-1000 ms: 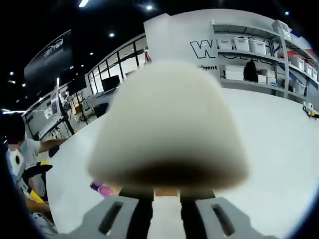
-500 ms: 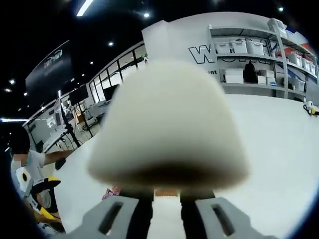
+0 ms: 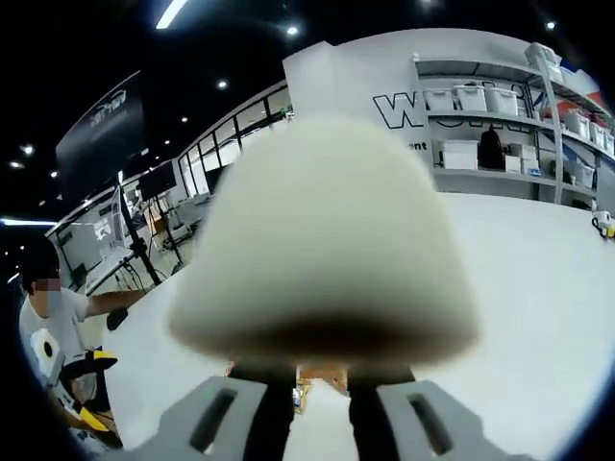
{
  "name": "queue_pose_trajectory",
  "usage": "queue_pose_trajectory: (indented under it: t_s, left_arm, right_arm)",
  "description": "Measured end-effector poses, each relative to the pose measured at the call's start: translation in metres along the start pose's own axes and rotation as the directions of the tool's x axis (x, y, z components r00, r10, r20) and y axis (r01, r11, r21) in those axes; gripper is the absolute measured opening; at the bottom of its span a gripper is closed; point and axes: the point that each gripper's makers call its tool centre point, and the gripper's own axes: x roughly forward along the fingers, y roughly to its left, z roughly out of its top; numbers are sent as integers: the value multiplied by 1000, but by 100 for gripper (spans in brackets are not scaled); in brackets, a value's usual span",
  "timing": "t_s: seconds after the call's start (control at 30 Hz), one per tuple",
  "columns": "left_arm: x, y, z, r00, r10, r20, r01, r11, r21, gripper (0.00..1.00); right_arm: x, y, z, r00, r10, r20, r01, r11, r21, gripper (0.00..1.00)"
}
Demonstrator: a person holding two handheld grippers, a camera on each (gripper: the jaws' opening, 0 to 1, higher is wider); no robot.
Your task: Place the target food into the container with the food tongs after gripping and lifting it, then release it inside without dropping or visibly crushing the food.
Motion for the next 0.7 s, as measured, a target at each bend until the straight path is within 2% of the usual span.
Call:
queue_pose_trajectory:
  t_s: [0.2, 0.47, 0.7]
  left_arm:
    - [1, 7, -2, 1000, 9, 5, -9, 1000, -9, 80]
    - [5, 8, -3, 1000, 2, 5, -2, 1000, -16, 85]
    - [7, 8, -3, 1000, -7, 9, 7, 1000, -20, 86]
  right_arm:
    - [9, 3, 3, 1000, 7, -10, -7, 1000, -5, 13]
    - [19, 1, 1, 1000, 11, -22, -11, 1000, 6, 13]
    - [29, 2, 0, 999, 15, -32, -15, 1000, 17, 13]
